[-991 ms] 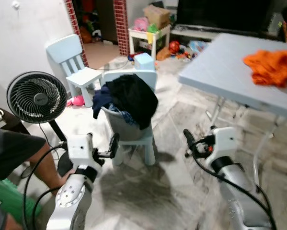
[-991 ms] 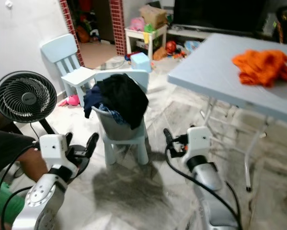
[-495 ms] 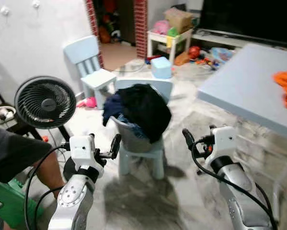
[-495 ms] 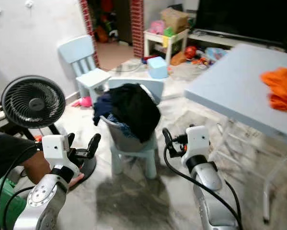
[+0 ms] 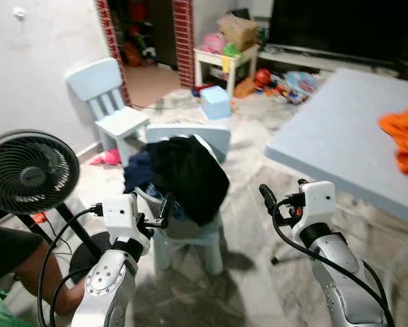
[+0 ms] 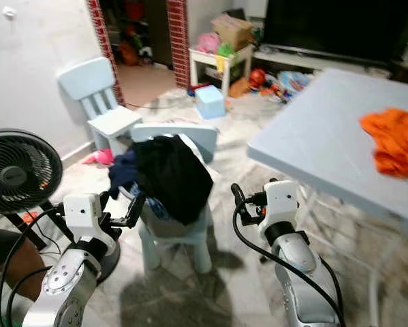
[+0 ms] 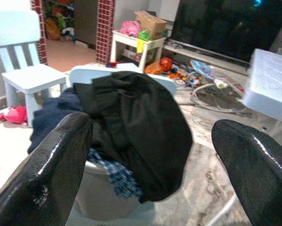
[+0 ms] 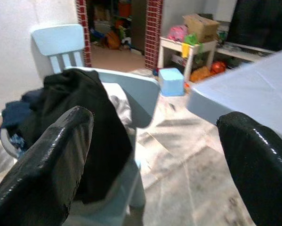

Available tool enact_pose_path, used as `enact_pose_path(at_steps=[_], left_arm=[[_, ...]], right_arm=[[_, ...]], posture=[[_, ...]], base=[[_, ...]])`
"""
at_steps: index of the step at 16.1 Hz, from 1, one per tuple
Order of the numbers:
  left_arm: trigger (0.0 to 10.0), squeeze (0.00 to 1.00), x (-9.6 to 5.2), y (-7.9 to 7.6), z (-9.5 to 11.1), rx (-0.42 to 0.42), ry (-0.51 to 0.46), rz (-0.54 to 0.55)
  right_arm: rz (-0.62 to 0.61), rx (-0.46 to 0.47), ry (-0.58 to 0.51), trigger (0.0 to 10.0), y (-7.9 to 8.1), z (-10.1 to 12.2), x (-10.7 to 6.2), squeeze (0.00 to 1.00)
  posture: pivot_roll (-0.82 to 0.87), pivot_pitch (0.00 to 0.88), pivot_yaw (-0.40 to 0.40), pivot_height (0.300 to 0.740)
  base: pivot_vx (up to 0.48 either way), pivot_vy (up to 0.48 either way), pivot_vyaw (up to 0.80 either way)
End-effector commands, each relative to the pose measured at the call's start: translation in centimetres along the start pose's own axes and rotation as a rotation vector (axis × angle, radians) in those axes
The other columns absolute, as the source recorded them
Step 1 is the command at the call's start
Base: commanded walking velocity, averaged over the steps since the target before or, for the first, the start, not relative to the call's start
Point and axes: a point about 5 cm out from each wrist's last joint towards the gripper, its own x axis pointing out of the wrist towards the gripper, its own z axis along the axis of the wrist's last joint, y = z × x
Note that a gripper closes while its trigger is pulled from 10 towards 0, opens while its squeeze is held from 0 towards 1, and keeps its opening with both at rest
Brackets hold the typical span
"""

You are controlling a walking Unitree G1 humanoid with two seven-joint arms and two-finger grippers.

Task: Hang hanger

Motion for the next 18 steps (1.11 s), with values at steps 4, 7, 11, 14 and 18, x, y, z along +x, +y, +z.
enact_pose_path(at_steps=[4,7,11,14,18], left_arm=[[10.0,0.0,0.0,0.6,-0.1,0.013,0.012,0.019],[10.0,0.0,0.2,0.7,-0.3,-0.054,0.029,0.05],[10.0,0.0,0.6,0.5,-0.8,-0.17,0.065,0.087],[10.0,0.0,0.7,0.3,-1.5,-0.243,0.107,0.109],[10.0,0.0,0.7,0.5,-2.2,-0.296,0.169,0.147]], right_arm=[[0.011,0.012,-0.013,10.0,0.6,0.3,0.3,0.0],[0.009,0.013,-0.015,10.0,0.5,0.3,0.4,0.0],[0.013,0.013,-0.017,10.0,0.6,0.4,0.5,0.0],[0.012,0.01,-0.018,10.0,0.6,0.5,0.5,0.0],[0.012,0.003,-0.018,10.0,0.5,0.6,0.5,0.0]], posture=[[-0.07,0.0,0.009,0.74],[-0.07,0.0,0.007,0.74],[-0.08,0.0,0.004,0.74],[-0.08,0.0,0.005,0.74],[-0.09,0.0,-0.001,0.74]], base=[[0.368,0.0,0.0],[0.37,0.0,0.0],[0.359,0.0,0.0],[0.303,0.0,0.0],[0.0,0.0,0.0]])
